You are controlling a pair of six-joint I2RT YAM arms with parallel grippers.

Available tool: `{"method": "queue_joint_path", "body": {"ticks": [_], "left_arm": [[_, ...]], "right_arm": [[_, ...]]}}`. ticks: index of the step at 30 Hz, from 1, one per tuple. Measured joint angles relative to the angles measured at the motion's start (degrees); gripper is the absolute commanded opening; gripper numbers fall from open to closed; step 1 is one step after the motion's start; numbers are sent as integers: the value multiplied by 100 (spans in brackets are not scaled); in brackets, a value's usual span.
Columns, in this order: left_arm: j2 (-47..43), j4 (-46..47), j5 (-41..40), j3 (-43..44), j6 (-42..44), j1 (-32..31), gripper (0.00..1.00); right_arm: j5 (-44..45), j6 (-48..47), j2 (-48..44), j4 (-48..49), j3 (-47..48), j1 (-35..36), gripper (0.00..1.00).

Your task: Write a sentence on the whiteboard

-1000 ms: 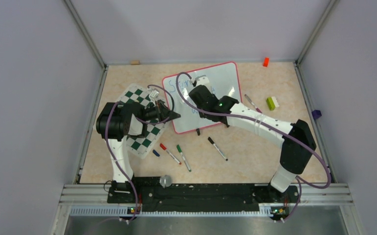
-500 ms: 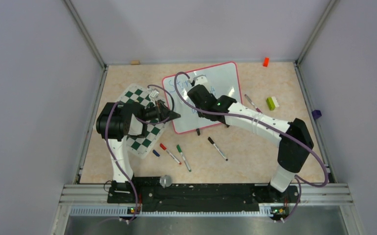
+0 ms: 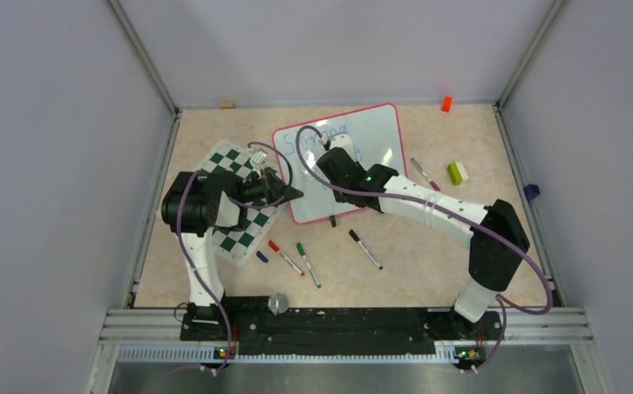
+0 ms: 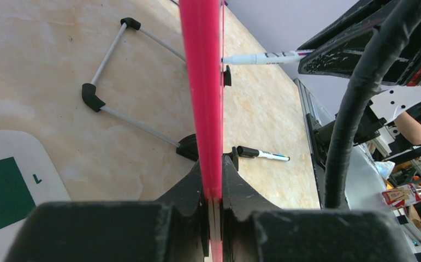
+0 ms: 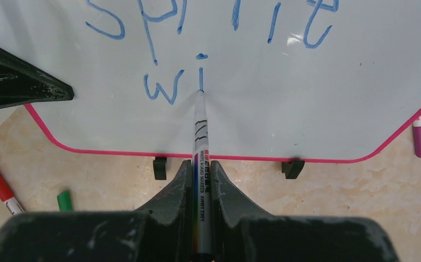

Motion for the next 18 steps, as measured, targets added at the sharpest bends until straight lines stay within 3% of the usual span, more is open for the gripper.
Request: {"method": "queue_joint_path", "body": {"ticks": [18], "left_arm": [[0, 4, 13, 0, 22, 2, 0]], "right_arm": [[-234, 59, -435, 107, -164, -55, 0]]}}
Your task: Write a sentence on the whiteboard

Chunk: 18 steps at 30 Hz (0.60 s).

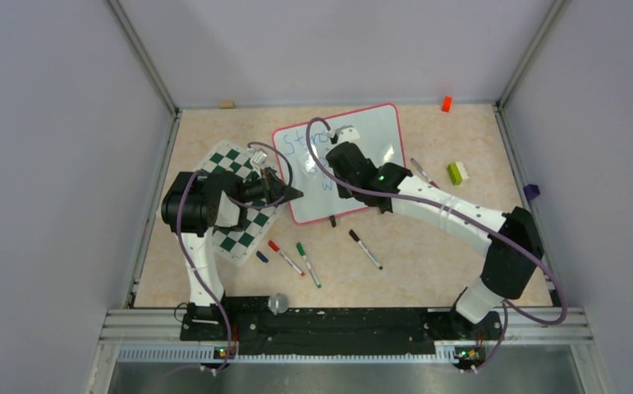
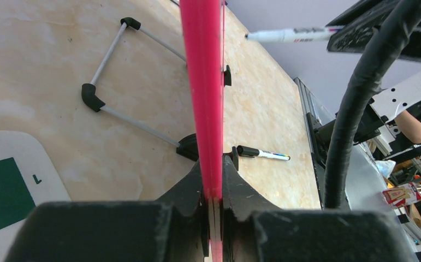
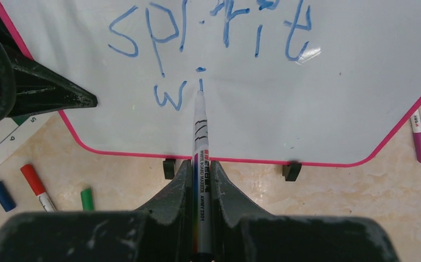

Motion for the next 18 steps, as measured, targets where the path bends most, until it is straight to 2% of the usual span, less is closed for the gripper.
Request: {"method": "queue_joint_path", "body": {"ticks": [8, 18], "left_arm": [[0, 0, 0, -2, 0, 0, 0], [0, 0, 0, -2, 0, 0, 0]], "right_arm": [[-17, -66, -131, 9, 17, -313, 0], [-192, -175, -116, 37, 22, -348, 0]]}}
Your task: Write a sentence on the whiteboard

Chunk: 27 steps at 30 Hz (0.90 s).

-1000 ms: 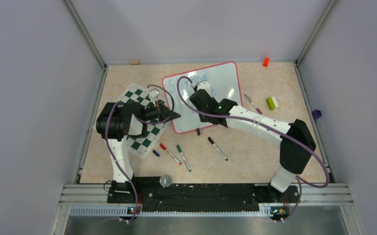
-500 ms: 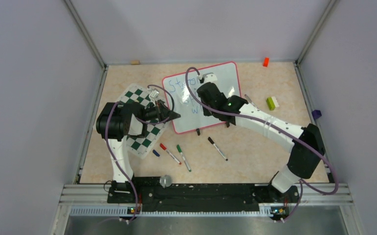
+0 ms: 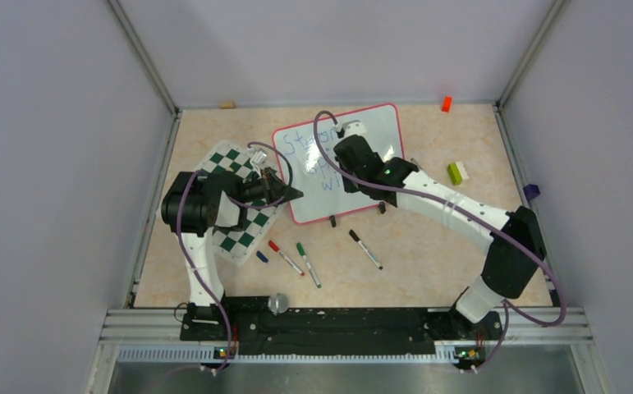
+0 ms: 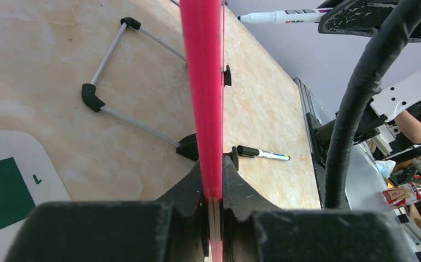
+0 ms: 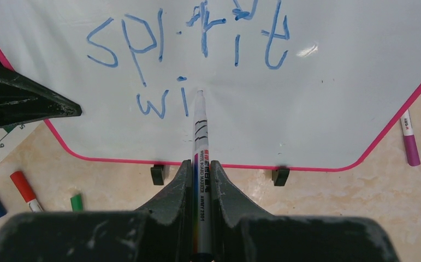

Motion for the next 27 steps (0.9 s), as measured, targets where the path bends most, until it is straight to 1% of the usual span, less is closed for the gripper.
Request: {"method": "queue_joint_path", "body": {"ticks": [14, 27], "left_arm": [[0, 2, 0, 0, -2, 0, 0], [0, 0, -4, 0, -7, 0, 0]], "right_arm": [[-144, -42, 271, 59, 4, 0, 0], [-162, -90, 308, 79, 39, 0, 0]]}}
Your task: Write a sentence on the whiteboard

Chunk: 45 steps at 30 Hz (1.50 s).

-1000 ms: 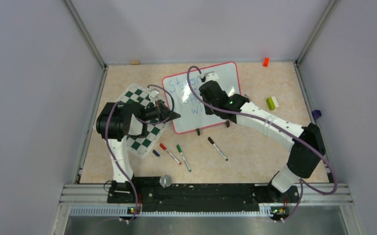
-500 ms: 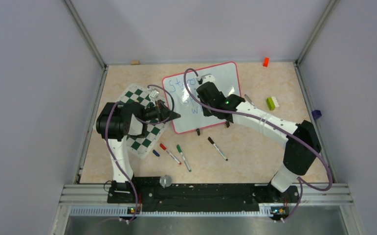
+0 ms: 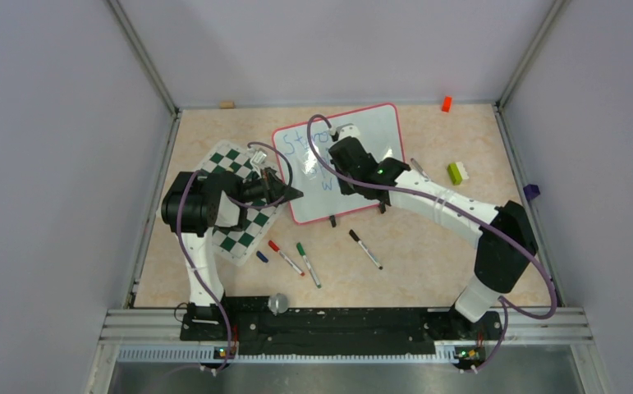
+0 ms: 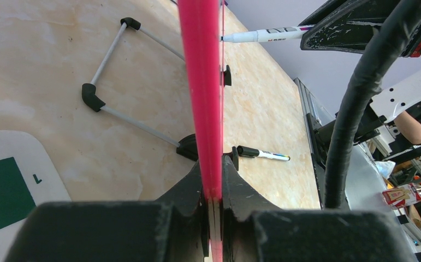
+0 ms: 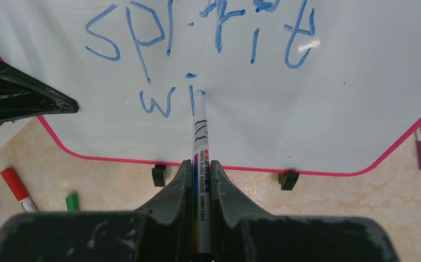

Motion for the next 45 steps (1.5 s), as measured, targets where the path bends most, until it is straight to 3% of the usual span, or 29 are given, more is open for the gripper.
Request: {"method": "queue_joint_path", "body": {"ticks": [45], "left_arm": [[0, 2, 4, 0, 4, 0, 0]], "right_arm": [[358, -98, 44, -94, 372, 2, 0]]}}
